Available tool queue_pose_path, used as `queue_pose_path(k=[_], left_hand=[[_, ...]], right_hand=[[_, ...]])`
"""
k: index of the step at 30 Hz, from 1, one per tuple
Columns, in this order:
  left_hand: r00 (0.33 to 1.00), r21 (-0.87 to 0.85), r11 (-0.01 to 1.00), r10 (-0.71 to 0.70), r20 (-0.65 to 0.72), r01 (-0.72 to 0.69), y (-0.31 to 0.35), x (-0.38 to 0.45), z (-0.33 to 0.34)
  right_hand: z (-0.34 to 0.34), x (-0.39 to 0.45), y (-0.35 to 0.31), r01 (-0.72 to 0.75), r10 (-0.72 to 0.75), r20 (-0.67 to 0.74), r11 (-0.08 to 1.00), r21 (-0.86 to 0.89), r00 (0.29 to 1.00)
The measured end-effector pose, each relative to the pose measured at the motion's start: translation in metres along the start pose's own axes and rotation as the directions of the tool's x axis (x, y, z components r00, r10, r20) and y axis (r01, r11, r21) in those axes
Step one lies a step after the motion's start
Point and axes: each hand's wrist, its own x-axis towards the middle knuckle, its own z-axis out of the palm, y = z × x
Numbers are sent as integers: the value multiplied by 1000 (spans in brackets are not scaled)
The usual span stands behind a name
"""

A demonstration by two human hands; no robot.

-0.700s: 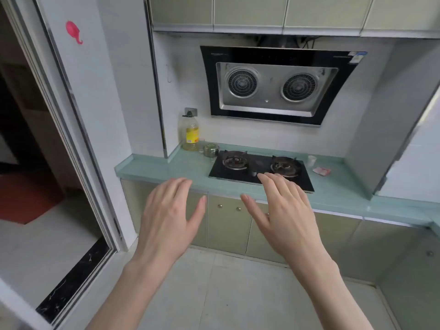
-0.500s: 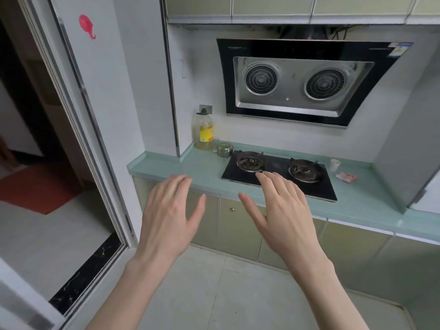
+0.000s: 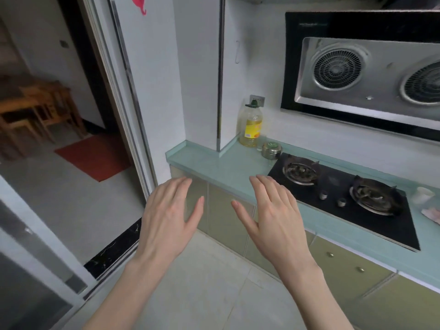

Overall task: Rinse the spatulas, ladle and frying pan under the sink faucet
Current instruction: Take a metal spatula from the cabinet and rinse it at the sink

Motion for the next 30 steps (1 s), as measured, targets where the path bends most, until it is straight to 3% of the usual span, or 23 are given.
queue_pose_path(k=[10,22,30], left_hand=[[999,4,999,-32,-7,32,-88,61,74],[997,-83,994,70,14,-68,-215,165,165],[993,-152,987,66,102,-50,-260,208,251]], right_hand=[[101,85,-21,27,-28,17,999,34,999],[225,200,-59,-139,138,14,990,11,990],[292,241,-48,-216,220,99,975,-50,971]])
